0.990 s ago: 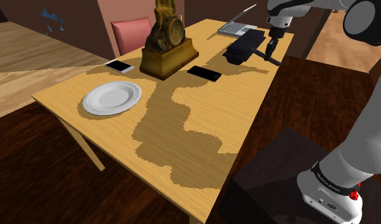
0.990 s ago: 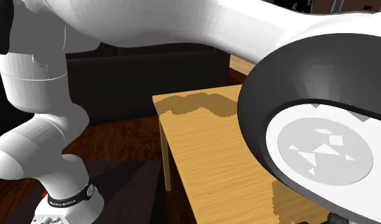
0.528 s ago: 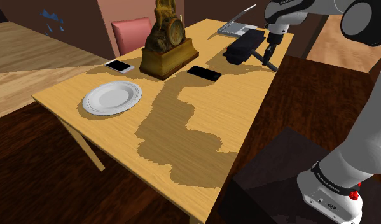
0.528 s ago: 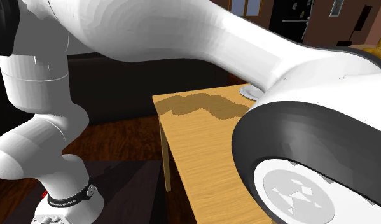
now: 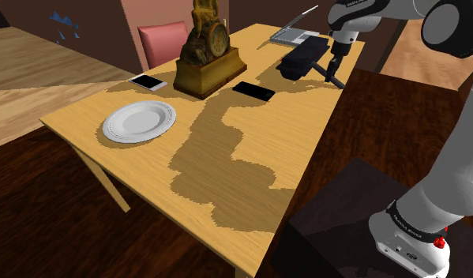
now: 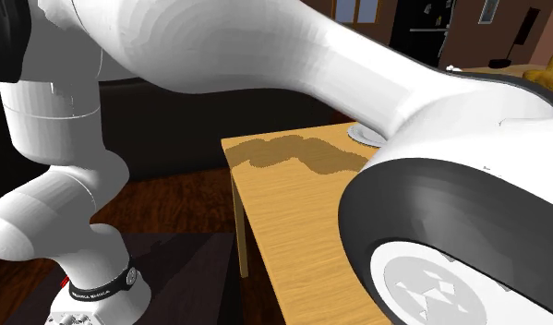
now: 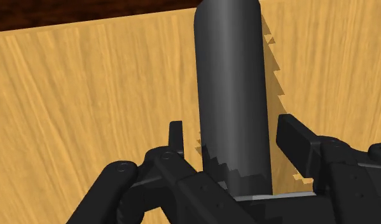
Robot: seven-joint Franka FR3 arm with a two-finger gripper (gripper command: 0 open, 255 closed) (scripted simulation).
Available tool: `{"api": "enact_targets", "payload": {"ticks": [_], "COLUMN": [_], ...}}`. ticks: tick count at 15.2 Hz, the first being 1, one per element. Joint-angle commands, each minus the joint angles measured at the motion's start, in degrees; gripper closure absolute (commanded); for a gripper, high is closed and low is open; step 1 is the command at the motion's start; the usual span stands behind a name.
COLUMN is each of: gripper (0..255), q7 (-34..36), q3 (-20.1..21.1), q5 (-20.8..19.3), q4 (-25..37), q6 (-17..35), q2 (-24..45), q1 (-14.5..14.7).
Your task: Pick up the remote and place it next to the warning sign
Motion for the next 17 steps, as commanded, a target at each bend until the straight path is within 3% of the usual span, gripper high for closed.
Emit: {"api": "enact_targets", "payload": {"ticks": [1, 5, 9, 17], "gripper": [0, 0, 0, 0], "q7": [-0.1, 0.1, 0.7, 0.7], "q3": [0.0, 0.0, -0.4, -0.4], "q5": [0.0, -0.1, -0.8, -0.8], "q4": [0.0, -0.6, 5.6, 5.6], "q6": [0.1, 0.4, -6.6, -6.6], "q2": [0.3, 0.0, -0.9, -0.9], "q1": [-0.1, 0.1, -0.3, -0.3]}}
